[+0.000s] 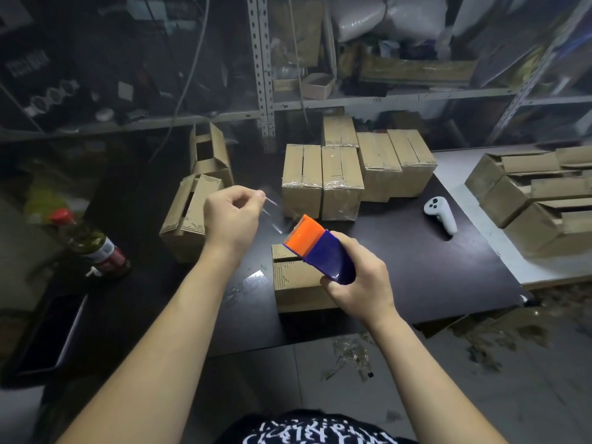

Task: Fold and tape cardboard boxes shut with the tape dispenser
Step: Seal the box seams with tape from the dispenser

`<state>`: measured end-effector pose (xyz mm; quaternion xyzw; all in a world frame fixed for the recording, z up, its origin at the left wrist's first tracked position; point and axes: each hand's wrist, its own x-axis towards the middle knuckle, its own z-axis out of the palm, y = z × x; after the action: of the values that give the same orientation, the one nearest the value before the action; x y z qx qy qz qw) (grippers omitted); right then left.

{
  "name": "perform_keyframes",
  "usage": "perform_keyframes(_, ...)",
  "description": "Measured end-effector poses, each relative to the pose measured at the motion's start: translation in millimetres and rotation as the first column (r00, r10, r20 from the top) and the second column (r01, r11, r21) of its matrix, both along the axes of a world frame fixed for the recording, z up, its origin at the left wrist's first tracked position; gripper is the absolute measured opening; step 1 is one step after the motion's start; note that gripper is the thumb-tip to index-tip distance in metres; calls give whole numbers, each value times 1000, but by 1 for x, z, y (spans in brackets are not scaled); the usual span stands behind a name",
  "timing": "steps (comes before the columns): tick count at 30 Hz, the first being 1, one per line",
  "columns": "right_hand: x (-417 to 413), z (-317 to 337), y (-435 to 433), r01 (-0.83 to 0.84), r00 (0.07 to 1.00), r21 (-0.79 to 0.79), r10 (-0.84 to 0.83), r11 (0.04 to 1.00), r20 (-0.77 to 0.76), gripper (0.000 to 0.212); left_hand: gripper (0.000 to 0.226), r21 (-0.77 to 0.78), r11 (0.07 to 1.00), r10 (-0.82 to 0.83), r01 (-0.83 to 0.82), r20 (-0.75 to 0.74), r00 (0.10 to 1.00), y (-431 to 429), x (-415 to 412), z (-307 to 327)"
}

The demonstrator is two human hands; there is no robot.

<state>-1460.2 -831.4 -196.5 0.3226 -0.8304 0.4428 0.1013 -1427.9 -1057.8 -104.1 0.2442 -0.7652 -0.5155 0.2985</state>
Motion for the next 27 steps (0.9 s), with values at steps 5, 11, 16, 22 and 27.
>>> perform_keyframes(5,-3,-5,11,35,999,0,-35,999,30,66,21,26,999,-24,24,-14,1000,-21,-3,10)
perform_keyframes(11,-16,-10,10,236,971,89,-238,968,16,64,14,44,999,-3,3,-4,1000,-27,2,2)
perform_keyframes(16,-28,-4,11,255,967,101,-252,962,-47,57,7,194,981,-8,-11,98,995,-27,16,-31)
perform_keyframes(22,-46,7,7,150,985,112,-158,982,70,58,62,310,947,-155,86,205,966,-18,32,-60)
perform_keyframes(27,-61,13,8,110,981,150,-131,983,144,55,87,258,928,-324,270,197,925,-14,34,-83)
